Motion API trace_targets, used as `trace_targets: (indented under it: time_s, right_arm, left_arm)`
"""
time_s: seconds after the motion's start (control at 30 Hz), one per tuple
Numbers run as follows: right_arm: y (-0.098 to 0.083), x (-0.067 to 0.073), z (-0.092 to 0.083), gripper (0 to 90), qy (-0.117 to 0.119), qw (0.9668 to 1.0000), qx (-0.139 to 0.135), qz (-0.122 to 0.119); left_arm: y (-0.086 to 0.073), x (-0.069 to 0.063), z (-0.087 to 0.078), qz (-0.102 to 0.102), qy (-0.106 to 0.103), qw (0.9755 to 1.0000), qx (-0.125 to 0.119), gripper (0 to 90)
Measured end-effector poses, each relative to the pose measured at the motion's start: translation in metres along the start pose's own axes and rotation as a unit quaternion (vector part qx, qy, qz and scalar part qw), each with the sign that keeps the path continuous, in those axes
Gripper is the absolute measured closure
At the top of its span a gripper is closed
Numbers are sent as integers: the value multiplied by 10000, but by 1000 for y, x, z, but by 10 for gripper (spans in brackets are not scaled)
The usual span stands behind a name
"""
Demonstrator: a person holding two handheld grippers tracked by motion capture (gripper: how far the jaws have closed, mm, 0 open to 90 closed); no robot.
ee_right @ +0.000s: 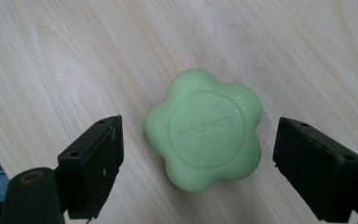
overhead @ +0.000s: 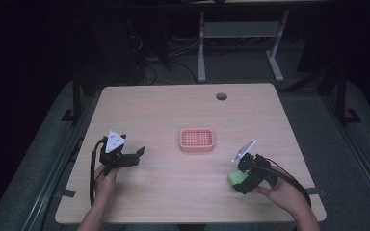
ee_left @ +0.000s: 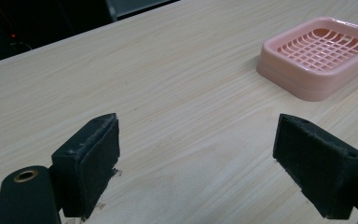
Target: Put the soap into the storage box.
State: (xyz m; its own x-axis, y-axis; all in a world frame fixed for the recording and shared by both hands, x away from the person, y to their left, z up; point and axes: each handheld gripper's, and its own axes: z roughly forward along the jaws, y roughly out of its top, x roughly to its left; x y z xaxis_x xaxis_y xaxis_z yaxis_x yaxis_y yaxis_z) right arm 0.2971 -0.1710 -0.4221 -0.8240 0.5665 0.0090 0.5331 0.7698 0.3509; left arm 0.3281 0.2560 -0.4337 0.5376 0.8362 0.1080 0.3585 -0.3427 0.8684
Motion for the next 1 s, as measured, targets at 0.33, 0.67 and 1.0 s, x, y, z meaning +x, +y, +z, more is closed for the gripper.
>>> trace_targets:
  time_s: [0.33, 0.67, 1.0]
  right_arm:
    - [3, -2, 9, 156, -21, 9999, 157, 19]
    - [9, -1, 20, 156, -25, 9992, 404, -58]
    - [9, -2, 25, 187, -78, 9986, 521, -18]
  left_arm:
    - [0, 0, 0, 4, -6, 10000, -2, 143]
    - [0, 0, 0, -11, -5, 10000, -7, 143]
    - [0, 0, 0, -22, -8, 10000, -8, 143]
